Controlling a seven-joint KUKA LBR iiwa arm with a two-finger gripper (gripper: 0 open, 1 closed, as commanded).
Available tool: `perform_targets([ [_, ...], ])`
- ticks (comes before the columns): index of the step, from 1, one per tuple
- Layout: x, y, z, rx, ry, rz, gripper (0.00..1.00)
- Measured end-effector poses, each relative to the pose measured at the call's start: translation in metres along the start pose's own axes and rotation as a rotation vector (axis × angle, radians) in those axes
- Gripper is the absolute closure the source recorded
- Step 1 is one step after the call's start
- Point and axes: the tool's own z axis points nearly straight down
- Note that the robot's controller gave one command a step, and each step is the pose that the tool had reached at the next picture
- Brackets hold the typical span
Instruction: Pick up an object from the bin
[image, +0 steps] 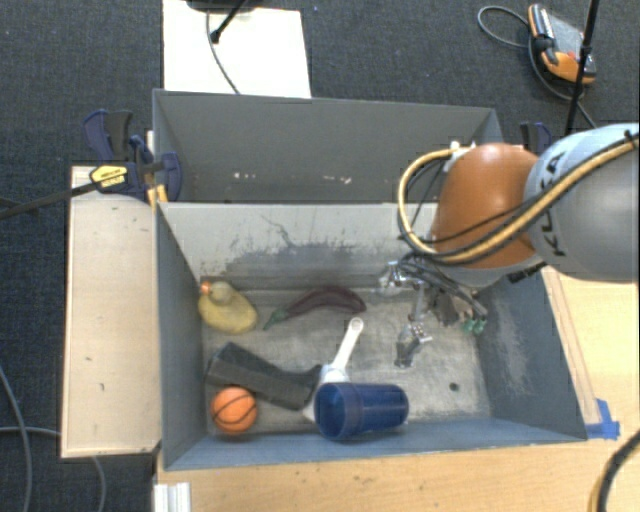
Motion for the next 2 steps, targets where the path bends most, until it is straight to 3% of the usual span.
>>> perform_targets([
  [1, -0.004, 0.003, 0.020, 0.000, 0.003, -0.125, 0.00],
  [2, -0.014, 0.065, 0.063, -0.001, 0.002, -0.411, 0.00],
])
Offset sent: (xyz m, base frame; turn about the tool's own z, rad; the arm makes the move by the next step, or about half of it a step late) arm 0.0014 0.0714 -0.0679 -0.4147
